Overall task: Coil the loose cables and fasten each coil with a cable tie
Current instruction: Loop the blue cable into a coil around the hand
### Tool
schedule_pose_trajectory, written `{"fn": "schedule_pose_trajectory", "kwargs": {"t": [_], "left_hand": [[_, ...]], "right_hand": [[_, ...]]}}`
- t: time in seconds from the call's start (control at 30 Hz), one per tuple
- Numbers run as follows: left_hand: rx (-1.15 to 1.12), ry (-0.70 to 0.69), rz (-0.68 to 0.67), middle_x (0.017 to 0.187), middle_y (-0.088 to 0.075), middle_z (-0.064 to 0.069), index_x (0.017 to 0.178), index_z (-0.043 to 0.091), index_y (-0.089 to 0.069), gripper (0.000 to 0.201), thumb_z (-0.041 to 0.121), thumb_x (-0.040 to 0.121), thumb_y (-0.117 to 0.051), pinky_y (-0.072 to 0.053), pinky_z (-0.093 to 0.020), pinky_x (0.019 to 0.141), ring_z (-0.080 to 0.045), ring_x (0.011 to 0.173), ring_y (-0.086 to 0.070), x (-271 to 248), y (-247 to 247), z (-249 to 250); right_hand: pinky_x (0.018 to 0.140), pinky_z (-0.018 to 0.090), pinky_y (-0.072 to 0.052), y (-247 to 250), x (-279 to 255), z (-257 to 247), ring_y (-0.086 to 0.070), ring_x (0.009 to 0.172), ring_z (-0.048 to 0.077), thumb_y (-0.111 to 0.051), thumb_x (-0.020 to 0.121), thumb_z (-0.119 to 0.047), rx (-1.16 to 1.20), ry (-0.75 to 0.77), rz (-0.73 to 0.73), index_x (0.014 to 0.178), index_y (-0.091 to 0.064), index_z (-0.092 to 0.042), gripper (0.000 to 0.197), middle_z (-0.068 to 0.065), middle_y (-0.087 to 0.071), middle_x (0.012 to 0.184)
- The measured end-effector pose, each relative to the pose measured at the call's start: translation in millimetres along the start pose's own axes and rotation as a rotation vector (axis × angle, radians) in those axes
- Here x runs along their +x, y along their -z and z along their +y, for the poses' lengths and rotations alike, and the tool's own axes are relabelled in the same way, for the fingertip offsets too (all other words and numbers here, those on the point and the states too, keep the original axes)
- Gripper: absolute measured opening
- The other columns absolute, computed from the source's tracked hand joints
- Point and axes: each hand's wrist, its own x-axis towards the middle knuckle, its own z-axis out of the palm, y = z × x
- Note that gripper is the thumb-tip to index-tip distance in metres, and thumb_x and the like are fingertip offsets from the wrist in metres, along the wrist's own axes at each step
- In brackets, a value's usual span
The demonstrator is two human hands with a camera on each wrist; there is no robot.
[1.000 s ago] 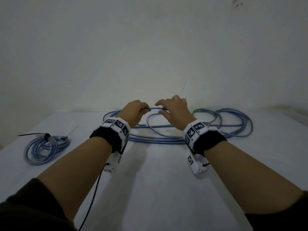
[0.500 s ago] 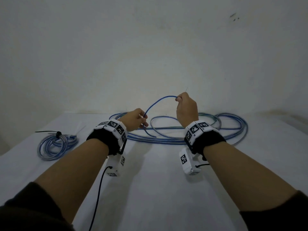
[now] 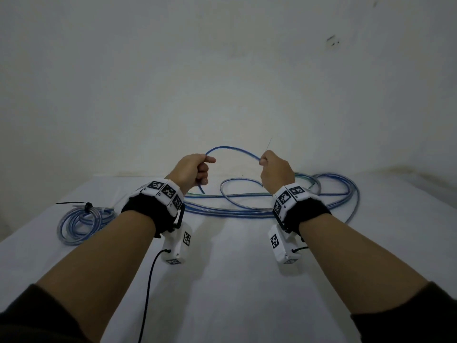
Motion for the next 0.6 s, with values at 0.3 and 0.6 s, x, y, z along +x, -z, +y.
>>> {"fn": "schedule_pose_trajectory", "kwargs": {"t": [0.3, 0.6], "left_hand": [[0.012, -0.18, -0.069, 0.066, -0.049, -0.001, 0.109, 0.009, -0.054, 0.018, 0.015, 0.1, -0.04, -0.042, -0.02, 0.05, -0.006, 0.047, -0.043, -7.3, -18.8, 6.8], [0.413, -0.334, -0.074, 0.08, -0.06, -0.003, 0.105, 0.003, -0.053, 0.02, 0.0, 0.097, -0.035, -0.051, -0.013, 0.063, 0.0, 0.059, -0.06, -1.0, -22.8, -8.8]], "right_hand": [[0.078, 0.022, -0.035, 1.4, -20.3, -9.4, -0.054, 0.102, 0.03, -0.045, 0.09, -0.003, -0.007, 0.22, -0.416, 0.124, -0.057, -0.007, 0.037, 0.018, -0.057, 0.113], [0.06, 0.006, -0.038, 7.6, -29.3, -16.5, -0.052, 0.06, -0.006, -0.055, 0.088, -0.002, 0.187, 0.368, -0.538, 0.1, -0.069, -0.006, 0.018, -0.012, -0.057, 0.069]]}}
